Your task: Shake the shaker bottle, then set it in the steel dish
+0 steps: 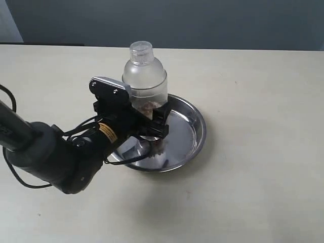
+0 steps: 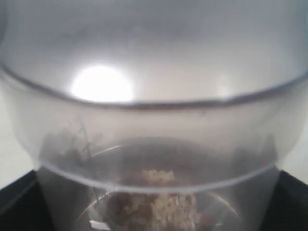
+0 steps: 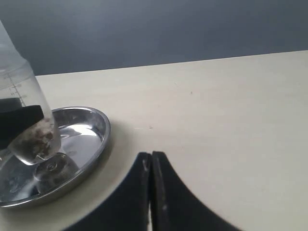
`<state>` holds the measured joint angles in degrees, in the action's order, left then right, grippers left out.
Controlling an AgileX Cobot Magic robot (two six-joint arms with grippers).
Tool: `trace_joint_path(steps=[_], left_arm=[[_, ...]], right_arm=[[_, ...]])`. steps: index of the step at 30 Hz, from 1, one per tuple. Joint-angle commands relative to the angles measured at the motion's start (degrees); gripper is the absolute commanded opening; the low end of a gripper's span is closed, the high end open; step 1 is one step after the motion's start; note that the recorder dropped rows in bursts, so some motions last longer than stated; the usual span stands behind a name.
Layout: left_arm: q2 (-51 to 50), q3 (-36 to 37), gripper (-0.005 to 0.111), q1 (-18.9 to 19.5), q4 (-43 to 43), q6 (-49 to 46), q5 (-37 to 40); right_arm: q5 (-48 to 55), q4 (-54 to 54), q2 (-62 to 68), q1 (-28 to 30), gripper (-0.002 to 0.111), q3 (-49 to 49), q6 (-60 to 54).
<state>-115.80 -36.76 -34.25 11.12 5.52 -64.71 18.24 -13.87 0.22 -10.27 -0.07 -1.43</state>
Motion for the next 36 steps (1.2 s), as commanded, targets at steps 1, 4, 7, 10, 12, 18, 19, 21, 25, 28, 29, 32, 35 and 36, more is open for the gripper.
trace_joint_path(steps=[1,4,7,10,12,18,19,21,25,28,29,32,35,36], left_arm=[[0.14,-0.44,0.052,0.03,-0.22,-1.28,-5.25],[0.14,-0.44,0.062,0.03,-0.34,-1.28,-5.25],[0.14,-0.44,0.067,0.03,-0.73,-1.53,-4.64],[0.14,-0.44,0.067,0.03,-0.73,-1.66,-2.88],[0.14,-0.44,0.067,0.03,-0.73,-1.66,-1.49],[0.14,-0.44,0.067,0.03,-0.73,-1.66,-1.47],[0.04,-0.44,0.067,0.03,-0.73,-1.66,-1.21],[-0.22,-0.44,0.067,0.03,-0.73,-1.66,-1.21],[-1.05,-0.44,0.067,0.03,-0.51,-1.69,-0.72],[-1.05,-0.44,0.067,0.03,-0.52,-1.69,-0.19],[-1.05,-0.44,0.067,0.03,-0.75,-1.57,-0.77],[-1.05,-0.44,0.067,0.03,-3.96,-1.57,-1.58],[-1.05,-0.44,0.066,0.03,-5.51,-1.57,-1.95],[-1.05,-0.44,0.065,0.03,-5.51,-1.70,-2.38]], right_arm=[[-0.57,0.23,-0.22,-0.10,-0.001,0.07,-0.06],[-0.57,0.23,-0.22,-0.10,-0.001,0.07,-0.06],[-0.57,0.23,-0.22,-0.10,-0.001,0.07,-0.06],[-0.57,0.23,-0.22,-0.10,-0.001,0.07,-0.06],[-0.57,0.23,-0.22,-0.10,-0.001,0.07,-0.06],[-0.57,0.23,-0.22,-0.10,-0.001,0.07,-0.06],[-0.57,0.23,-0.22,-0.10,-0.001,0.07,-0.06],[-0.57,0.23,-0.22,-0.10,-0.001,0.07,-0.06],[-0.57,0.23,-0.22,-0.10,-0.001,0.07,-0.06],[-0.57,0.23,-0.22,-0.10,-0.001,0.07,-0.06],[-0.57,0.23,-0.22,-0.10,-0.001,0.07,-0.06],[-0.57,0.23,-0.22,-0.10,-0.001,0.07,-0.06],[-0.57,0.23,-0.22,-0.10,-0.001,0.07,-0.06],[-0.57,0.23,-0.22,-0.10,-0.001,0.07,-0.06]])
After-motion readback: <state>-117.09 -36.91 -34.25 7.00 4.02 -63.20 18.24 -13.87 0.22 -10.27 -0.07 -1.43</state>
